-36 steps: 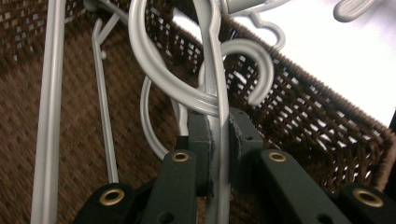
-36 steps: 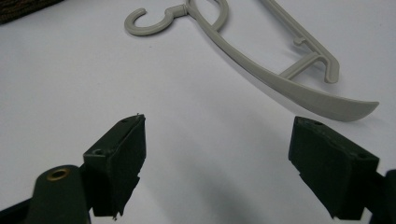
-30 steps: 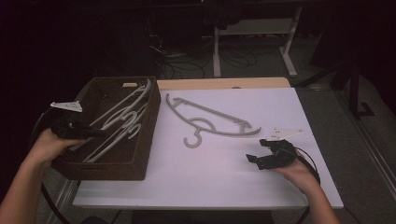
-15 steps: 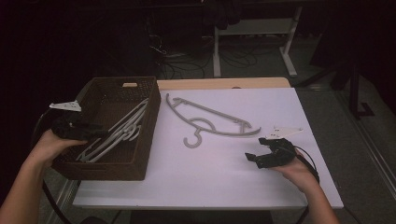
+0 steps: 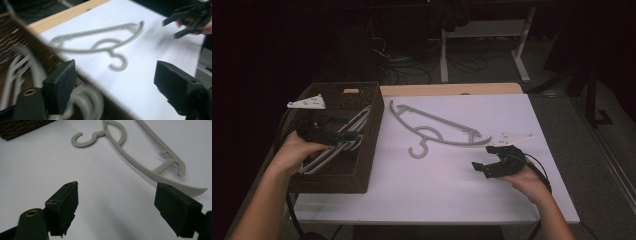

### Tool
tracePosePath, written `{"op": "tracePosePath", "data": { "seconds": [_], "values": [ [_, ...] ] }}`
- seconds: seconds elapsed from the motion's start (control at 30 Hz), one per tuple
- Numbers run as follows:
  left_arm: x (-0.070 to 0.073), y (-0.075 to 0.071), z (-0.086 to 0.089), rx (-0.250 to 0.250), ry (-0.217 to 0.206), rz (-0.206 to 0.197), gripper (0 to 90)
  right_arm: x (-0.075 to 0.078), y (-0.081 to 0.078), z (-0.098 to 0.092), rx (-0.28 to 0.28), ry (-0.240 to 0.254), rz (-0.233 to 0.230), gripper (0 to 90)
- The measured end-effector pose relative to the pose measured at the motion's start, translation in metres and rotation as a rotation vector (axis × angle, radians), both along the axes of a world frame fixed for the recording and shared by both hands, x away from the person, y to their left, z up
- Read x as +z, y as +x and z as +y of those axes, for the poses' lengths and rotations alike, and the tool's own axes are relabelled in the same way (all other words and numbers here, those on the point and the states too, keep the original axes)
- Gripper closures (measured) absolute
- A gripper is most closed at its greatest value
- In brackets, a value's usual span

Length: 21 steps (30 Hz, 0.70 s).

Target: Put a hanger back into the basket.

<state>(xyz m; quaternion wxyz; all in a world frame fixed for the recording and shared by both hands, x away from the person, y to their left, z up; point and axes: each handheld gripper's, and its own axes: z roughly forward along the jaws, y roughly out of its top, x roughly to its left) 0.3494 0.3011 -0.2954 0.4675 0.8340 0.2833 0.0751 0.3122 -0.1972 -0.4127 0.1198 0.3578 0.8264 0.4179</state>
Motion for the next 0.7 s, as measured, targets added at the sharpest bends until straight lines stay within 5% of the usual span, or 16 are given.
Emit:
{"op": "tracePosePath", "data": {
  "seconds": [0.33,0.7],
  "values": [
    [-0.007,-0.006,-0.063,-0.086,-0.050,-0.025,13.6,0.005,0.034,0.036,0.037,0.002,0.053,44.4],
    [-0.019,-0.001,-0.075,-0.094,-0.039,-0.018,13.6,-0.006,0.105,0.118,0.098,-0.030,0.113,59.2]
  ]
}}
